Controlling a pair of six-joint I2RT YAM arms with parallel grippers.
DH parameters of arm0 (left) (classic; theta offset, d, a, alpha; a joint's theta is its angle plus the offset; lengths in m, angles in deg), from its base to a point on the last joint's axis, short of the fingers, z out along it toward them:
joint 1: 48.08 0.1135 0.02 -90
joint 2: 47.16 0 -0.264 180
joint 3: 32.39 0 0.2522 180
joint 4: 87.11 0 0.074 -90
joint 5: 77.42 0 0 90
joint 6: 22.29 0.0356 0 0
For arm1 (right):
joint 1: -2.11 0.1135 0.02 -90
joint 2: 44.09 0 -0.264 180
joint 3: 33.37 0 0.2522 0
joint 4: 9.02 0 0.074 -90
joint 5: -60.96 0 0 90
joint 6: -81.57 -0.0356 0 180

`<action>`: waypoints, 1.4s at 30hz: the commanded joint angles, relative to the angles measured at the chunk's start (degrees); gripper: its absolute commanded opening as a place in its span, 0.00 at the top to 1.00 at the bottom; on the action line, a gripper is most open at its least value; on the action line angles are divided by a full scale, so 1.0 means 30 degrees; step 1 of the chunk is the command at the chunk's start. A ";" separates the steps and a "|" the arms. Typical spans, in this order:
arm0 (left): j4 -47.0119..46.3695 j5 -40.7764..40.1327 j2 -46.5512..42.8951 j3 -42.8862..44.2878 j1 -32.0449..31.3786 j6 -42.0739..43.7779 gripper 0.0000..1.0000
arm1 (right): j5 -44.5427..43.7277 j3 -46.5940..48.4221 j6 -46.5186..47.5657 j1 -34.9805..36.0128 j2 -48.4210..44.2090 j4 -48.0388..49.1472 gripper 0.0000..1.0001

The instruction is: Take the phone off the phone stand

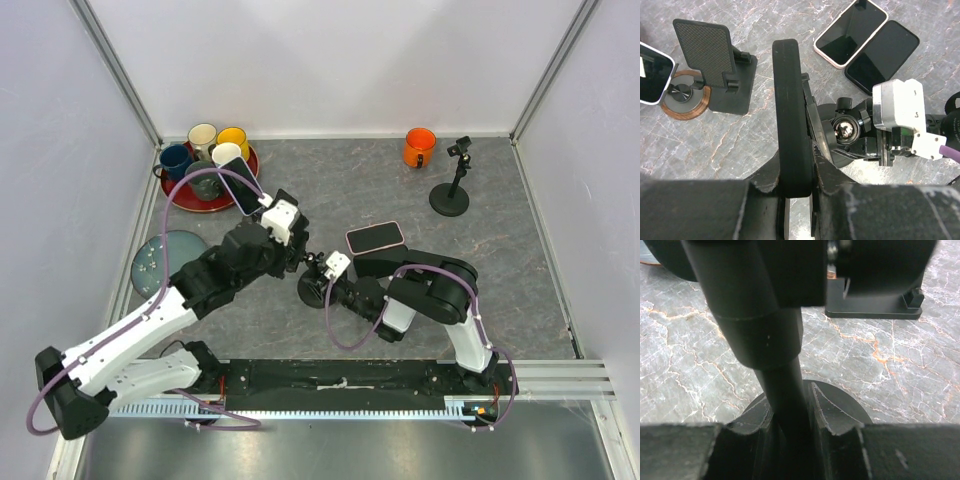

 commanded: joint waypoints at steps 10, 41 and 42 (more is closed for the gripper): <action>0.2588 -1.4373 0.3876 0.3423 -0.6378 -0.6596 0.88 | -0.2950 -0.1732 -0.2848 -0.1851 0.0602 0.3715 1.00; -1.3608 -1.3814 0.1210 -0.4954 -0.6876 -0.2938 0.38 | -0.2658 -0.1527 -0.3259 -0.1880 0.0924 0.3715 1.00; -1.4048 -1.3932 0.1530 -0.5043 -0.6848 -0.2616 0.38 | -0.2629 -0.1527 -0.3288 -0.1851 0.0953 0.3744 1.00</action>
